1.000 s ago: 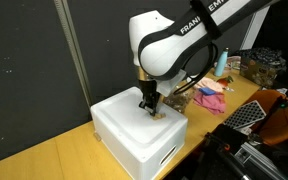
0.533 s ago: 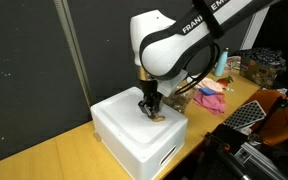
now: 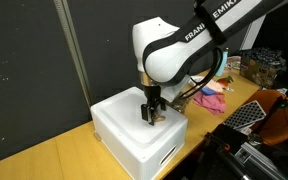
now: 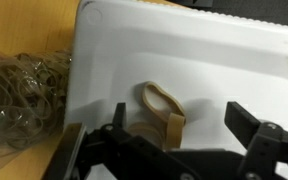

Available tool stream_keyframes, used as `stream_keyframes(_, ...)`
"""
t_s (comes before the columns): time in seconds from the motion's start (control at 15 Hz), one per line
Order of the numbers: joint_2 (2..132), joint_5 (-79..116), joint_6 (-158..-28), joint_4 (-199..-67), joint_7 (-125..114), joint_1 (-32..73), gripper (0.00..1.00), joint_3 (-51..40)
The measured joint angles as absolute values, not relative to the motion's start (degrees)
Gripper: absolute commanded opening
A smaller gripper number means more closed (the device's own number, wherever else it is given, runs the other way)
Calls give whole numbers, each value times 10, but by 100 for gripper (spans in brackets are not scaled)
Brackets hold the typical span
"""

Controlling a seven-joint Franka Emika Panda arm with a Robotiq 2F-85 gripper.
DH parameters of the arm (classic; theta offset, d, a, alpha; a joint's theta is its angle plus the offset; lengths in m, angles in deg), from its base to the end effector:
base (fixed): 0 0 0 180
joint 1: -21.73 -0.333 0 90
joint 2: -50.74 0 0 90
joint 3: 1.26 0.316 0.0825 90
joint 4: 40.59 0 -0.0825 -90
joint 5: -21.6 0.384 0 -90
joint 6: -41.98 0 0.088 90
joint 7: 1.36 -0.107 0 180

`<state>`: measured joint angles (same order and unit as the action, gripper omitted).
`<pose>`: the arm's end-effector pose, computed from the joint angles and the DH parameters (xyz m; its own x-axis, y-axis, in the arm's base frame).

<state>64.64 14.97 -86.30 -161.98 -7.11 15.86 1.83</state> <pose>0.5530 0.0834 0.2884 0.9851 0.1266 -0.1162 0.1363 -0.9874 0.0804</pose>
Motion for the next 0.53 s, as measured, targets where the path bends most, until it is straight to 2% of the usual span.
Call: stream_keyframes(0.53,641,151,-894,-1644,-16,168,100,18)
